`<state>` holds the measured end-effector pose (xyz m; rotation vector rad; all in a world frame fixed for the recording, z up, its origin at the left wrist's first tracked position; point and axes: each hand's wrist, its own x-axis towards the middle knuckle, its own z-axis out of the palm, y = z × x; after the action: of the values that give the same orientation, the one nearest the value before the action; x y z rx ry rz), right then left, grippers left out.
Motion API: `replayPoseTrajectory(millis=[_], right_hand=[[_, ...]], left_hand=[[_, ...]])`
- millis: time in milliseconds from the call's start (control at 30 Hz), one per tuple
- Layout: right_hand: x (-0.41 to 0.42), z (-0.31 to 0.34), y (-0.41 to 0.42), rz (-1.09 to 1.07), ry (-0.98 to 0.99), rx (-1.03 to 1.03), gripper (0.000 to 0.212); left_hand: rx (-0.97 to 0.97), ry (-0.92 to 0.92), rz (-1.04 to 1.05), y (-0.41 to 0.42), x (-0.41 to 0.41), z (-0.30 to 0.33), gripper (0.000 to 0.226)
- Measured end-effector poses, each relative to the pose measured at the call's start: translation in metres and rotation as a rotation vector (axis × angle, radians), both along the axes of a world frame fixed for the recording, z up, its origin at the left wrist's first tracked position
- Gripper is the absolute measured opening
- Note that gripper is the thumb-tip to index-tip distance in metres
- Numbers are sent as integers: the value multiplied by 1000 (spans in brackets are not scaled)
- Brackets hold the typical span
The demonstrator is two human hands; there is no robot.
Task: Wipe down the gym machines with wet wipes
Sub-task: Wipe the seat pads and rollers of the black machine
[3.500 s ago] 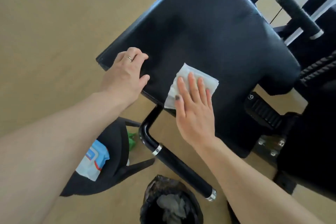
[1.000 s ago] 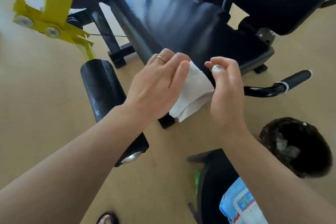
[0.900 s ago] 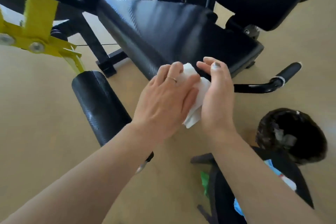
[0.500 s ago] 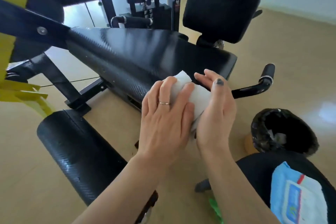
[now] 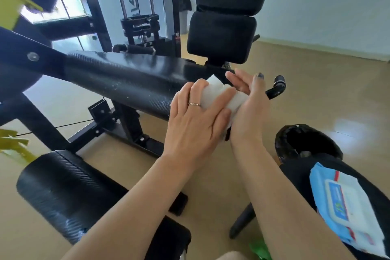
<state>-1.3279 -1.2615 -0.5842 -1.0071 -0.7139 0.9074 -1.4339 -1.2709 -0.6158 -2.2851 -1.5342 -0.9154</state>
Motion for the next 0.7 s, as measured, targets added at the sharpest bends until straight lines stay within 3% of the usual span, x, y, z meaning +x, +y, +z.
replayPoseTrajectory(millis=[200, 367, 500, 700], right_hand=[[-6, 6, -5, -101, -181, -123, 48], [-12, -1, -8, -156, -225, -87, 45], [-9, -4, -6, -163, -88, -20, 47], [3, -17, -14, -145, -72, 36, 41]], left_hand=[[15, -21, 55, 27, -61, -3, 45], [3, -103, 117, 36, -67, -7, 39], [84, 60, -119, 7, -14, -12, 48], [145, 137, -204, 5, -2, -14, 51]])
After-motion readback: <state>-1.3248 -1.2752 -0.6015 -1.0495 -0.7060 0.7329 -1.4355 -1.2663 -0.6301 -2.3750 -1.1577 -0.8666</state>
